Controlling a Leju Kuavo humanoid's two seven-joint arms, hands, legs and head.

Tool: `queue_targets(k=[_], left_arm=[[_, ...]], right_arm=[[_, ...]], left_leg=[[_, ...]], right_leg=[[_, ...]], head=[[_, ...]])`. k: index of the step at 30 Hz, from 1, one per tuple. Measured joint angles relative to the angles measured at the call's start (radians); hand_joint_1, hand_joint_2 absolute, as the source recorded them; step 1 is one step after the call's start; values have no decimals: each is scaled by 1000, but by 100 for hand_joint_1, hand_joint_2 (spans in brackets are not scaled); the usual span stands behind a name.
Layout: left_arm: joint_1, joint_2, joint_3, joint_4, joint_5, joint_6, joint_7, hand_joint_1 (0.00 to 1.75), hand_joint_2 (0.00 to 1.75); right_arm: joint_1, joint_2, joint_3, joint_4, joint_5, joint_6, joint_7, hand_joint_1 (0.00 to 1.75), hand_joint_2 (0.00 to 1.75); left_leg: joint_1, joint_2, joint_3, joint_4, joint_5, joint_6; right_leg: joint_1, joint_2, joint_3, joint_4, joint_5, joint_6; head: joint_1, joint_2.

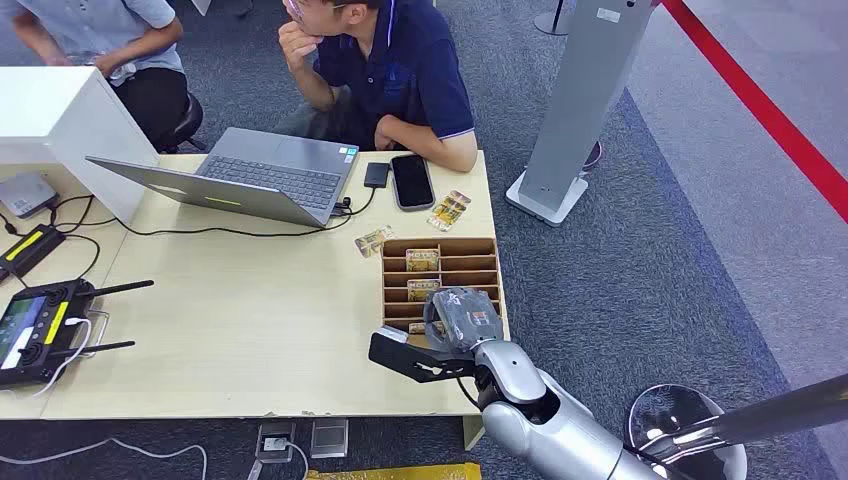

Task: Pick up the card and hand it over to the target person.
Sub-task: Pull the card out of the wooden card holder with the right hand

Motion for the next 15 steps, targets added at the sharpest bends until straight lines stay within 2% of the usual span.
queue_targets(k=[9, 15], left_arm=[[0, 1, -1, 0, -1, 0, 0, 0, 0], [-3, 1, -4, 0, -4, 0, 5, 0, 0]], right_arm=[[7, 13, 7, 38, -9, 6, -7, 125, 175], [18, 25, 12, 88, -21, 6, -22, 109, 175]], left_leg=[[0, 0, 0, 0, 0, 0], [0, 0, 1, -1, 0, 0]], right_leg=[[0, 0, 0, 0, 0, 0], [0, 0, 1, -1, 0, 0]], head=[[0, 0], [0, 0]])
